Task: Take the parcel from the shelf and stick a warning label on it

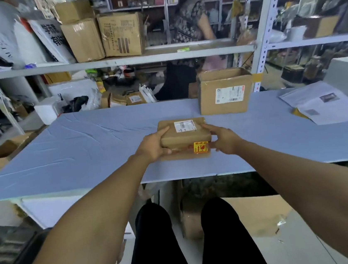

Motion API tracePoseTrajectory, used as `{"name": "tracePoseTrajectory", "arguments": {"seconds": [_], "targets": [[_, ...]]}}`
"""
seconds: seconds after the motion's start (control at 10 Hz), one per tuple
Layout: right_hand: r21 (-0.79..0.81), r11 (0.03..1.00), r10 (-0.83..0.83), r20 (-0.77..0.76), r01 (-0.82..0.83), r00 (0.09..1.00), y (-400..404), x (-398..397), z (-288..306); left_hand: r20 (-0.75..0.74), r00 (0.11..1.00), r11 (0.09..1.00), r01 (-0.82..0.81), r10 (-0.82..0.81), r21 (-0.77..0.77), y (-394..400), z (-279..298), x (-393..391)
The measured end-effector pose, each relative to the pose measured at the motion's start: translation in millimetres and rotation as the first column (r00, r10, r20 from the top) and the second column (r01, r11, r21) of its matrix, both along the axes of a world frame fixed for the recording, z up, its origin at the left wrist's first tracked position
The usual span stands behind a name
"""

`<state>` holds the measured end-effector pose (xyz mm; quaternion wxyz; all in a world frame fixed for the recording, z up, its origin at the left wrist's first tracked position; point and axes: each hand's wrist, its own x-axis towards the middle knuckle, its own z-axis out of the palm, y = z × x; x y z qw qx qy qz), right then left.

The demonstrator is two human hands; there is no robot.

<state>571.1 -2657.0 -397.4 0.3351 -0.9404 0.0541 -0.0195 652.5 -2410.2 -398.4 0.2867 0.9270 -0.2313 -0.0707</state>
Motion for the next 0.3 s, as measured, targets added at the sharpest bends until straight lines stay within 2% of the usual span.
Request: {"name": "tracePoseTrajectory", "arguments": {"seconds": [0.1,0.2,0.3], "targets": [[-0.188,0.982,0.013,-0.074,-0.027,0.997,4.0,-4.7,10.7,0.015,1.000,0.989,-0.029,0.027,0.143,3.7,18.4,-5.9],[-0.123,0.989,-0.063,0.127,0.079,0.990,14.7,-22.8,49.1,0.086,0.996,0.974,-0.047,0.029,0.223,9.0,29.8,-11.0],[0.216,0.970,-0.212,0.535,0.111,0.818,28.3,-60.5,111.7,0.154,0.988,0.948,-0.074,0.027,0.310,10.5,39.7,-15.3]]}}
